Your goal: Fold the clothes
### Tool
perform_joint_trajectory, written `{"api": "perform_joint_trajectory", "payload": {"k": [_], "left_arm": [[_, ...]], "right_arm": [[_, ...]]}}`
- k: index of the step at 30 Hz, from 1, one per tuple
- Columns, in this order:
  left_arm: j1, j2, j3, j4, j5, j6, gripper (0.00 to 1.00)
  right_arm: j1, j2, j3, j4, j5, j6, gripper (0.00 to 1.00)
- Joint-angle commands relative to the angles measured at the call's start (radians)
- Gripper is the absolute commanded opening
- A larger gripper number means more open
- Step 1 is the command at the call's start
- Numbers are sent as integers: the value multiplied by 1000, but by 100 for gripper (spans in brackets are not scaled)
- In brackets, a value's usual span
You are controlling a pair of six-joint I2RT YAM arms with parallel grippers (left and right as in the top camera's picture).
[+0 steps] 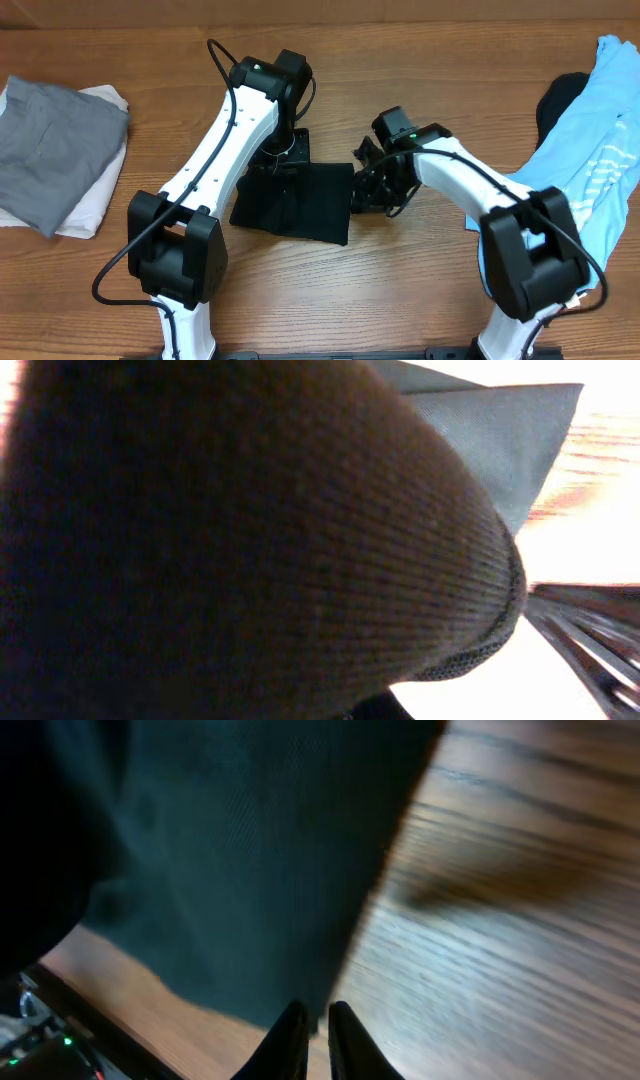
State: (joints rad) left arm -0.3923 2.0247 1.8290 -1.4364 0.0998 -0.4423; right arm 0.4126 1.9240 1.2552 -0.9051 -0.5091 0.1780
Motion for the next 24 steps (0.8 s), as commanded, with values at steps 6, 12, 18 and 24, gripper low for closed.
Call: {"api": "perform_joint_trajectory", "payload": {"k": [6, 12, 18, 24], "left_arm": [[-4, -17, 27, 8, 112, 16, 17], [-42, -17, 27, 51, 112, 9, 28], [-68, -17, 27, 65, 154, 24, 44], [21, -45, 63, 15, 152, 100, 36]], "right_arm": [[24, 102, 1, 86, -59, 89, 11], [24, 104, 1, 89, -59, 89, 11], [24, 104, 1, 88, -61, 89, 11], [12, 103, 14, 40, -51, 84, 8]]}}
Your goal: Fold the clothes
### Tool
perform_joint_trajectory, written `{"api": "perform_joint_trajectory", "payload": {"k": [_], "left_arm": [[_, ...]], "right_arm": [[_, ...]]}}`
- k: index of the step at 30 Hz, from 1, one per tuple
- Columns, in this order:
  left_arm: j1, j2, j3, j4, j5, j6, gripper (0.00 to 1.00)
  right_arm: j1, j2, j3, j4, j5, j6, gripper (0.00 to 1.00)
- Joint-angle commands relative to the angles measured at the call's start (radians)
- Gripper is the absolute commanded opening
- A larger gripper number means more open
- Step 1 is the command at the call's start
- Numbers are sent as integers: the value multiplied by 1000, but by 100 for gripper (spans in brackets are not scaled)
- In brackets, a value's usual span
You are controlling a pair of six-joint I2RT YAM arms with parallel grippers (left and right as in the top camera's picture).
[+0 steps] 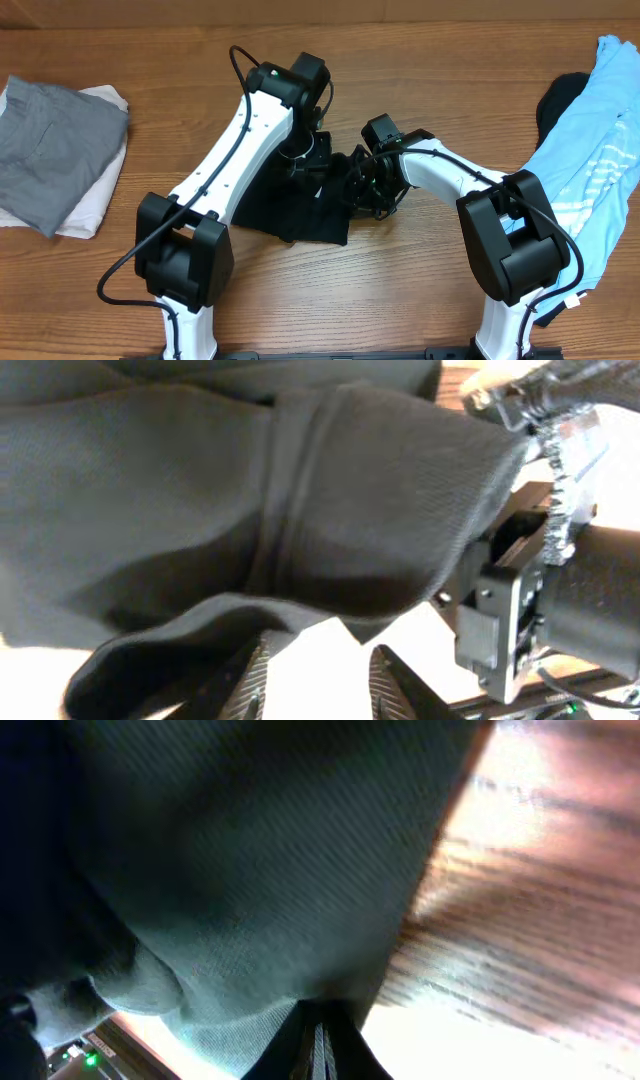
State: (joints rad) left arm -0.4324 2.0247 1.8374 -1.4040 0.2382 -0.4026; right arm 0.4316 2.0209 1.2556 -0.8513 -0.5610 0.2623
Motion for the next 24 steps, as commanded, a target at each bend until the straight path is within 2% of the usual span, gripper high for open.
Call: {"api": "perform_joint_trajectory", "payload": {"k": [1, 8, 10, 12, 15, 24], "left_arm": [[92, -57, 72, -28, 9, 67, 36], [282, -115, 104, -21, -68, 65, 41], [320, -111, 85, -7, -88, 66, 46], [347, -104, 59, 10, -88, 66, 47], [364, -86, 18, 26, -69, 66, 47], [328, -27, -30, 48, -53, 66, 46]], "right_arm": [[-15, 6, 24, -38, 18, 0, 8], [-67, -82, 130, -188, 63, -51, 11], [-67, -127, 151, -207, 62, -74, 13], [-62, -171, 162, -205, 54, -80, 21], [-49, -196, 165, -179, 31, -80, 37], [2, -135, 164, -146, 75, -79, 43]]}}
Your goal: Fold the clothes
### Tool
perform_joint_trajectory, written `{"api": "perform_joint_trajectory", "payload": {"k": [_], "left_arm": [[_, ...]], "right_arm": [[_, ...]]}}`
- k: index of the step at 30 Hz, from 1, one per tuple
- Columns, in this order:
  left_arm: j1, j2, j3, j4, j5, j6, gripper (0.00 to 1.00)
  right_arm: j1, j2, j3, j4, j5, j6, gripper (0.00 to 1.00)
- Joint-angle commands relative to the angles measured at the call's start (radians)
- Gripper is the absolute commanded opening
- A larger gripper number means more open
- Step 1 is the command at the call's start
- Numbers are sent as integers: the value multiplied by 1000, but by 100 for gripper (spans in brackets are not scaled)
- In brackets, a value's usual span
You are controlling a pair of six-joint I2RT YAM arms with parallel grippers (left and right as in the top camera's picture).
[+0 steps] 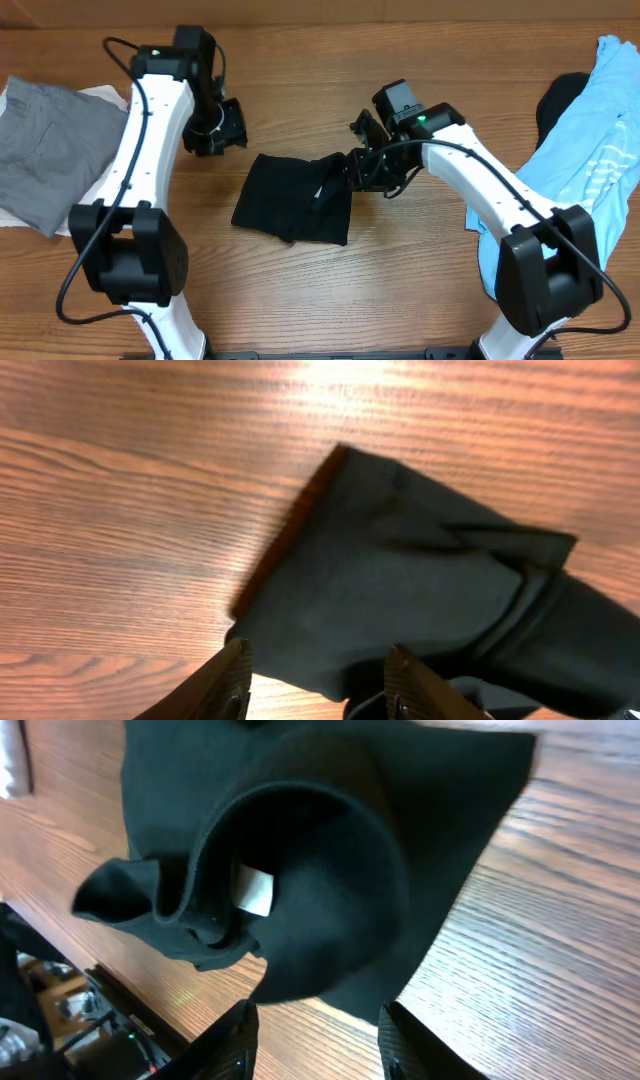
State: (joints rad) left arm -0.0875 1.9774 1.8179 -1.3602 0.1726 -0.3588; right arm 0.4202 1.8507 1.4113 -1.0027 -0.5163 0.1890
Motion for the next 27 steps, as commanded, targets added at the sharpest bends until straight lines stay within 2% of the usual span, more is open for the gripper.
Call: {"api": "perform_joint_trajectory", "payload": {"k": [1, 2, 4, 7, 9, 12, 13, 15, 16, 18, 19, 23, 27], "left_arm": [[-19, 21, -11, 5, 12, 23, 47], [-20, 21, -11, 5, 12, 23, 47], [-21, 21, -11, 5, 11, 23, 47], [-25, 21, -11, 5, 11, 22, 47], [-25, 21, -11, 3, 11, 23, 47], [-25, 21, -11, 3, 11, 23, 47], [-25, 21, -11, 3, 11, 23, 47], [-26, 21, -11, 4, 12, 22, 47], [-26, 21, -11, 6, 12, 22, 47], [-29, 21, -11, 7, 11, 22, 47], [-32, 21, -11, 7, 11, 22, 47], [-50, 21, -11, 5, 11, 23, 48], [-66, 22, -11, 11, 12, 23, 48]], "right_arm": [[13, 48, 8, 7, 29, -5, 43], [13, 59, 8, 11, 29, -3, 43], [13, 97, 8, 49, 29, -3, 6], [13, 130, 8, 101, 57, -10, 4], [3, 136, 8, 112, 195, 8, 4], [-30, 136, 8, 115, 484, 116, 4], [-49, 136, 8, 116, 544, 137, 4], [-79, 136, 8, 123, 545, 137, 4], [-89, 136, 8, 123, 536, 136, 7], [-99, 136, 8, 119, 501, 113, 38], [-101, 135, 8, 109, 487, 93, 43], [-103, 116, 9, 35, 489, 96, 48], [-104, 54, 11, -12, 484, 96, 48]]}}
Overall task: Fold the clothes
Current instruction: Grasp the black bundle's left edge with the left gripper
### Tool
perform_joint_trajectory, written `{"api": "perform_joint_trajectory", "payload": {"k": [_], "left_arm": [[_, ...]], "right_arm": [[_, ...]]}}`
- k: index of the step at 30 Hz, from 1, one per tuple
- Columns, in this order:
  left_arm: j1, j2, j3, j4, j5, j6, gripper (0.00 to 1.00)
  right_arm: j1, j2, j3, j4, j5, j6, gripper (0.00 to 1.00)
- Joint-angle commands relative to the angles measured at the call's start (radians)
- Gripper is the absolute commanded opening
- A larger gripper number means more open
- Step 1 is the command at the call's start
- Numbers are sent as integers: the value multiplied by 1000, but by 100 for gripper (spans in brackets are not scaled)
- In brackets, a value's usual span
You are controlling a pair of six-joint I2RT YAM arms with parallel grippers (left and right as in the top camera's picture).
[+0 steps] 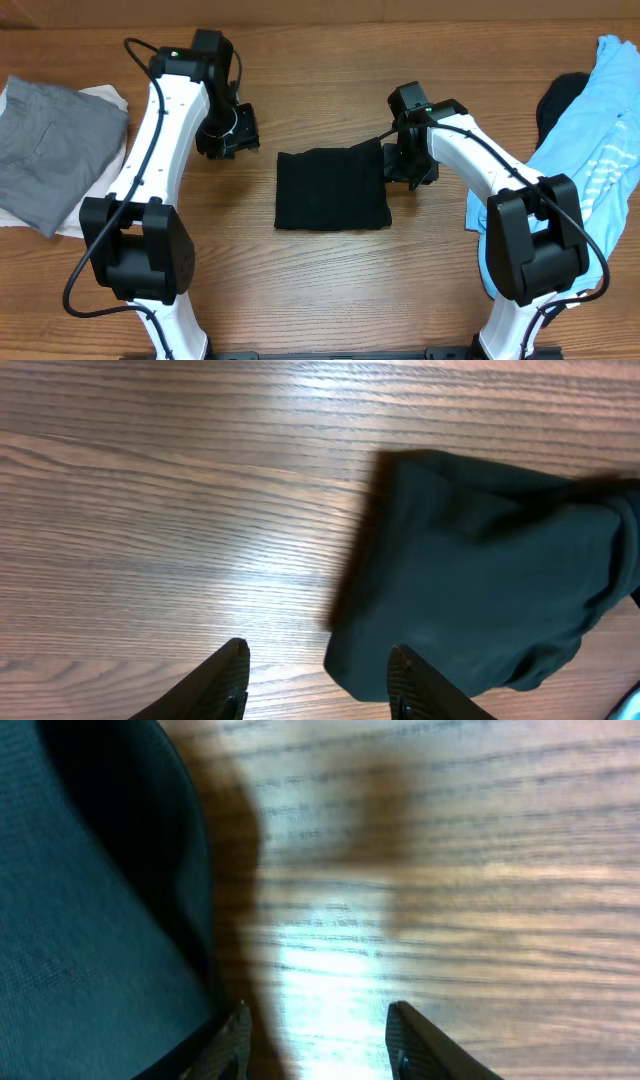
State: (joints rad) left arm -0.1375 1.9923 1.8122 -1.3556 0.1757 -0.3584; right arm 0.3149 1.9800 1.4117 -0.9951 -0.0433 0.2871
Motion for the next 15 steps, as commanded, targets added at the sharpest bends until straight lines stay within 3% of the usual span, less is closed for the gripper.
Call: {"api": "perform_joint_trajectory", "payload": {"k": [1, 6, 8, 9, 15], "left_arm": [[-22, 7, -5, 11, 8, 23, 49], [-64, 11, -5, 98, 8, 35, 57], [-82, 14, -5, 184, 8, 77, 58], [-98, 24, -5, 273, 8, 105, 64], [-122, 108, -5, 431, 19, 112, 65]], "right_arm": [[2, -91, 10, -32, 6, -3, 48], [2, -169, 10, -114, -177, -27, 46], [2, -174, 10, -135, -322, -69, 45], [8, -172, 8, -150, -399, -92, 44], [34, -171, -3, -161, -404, -105, 41]]}}
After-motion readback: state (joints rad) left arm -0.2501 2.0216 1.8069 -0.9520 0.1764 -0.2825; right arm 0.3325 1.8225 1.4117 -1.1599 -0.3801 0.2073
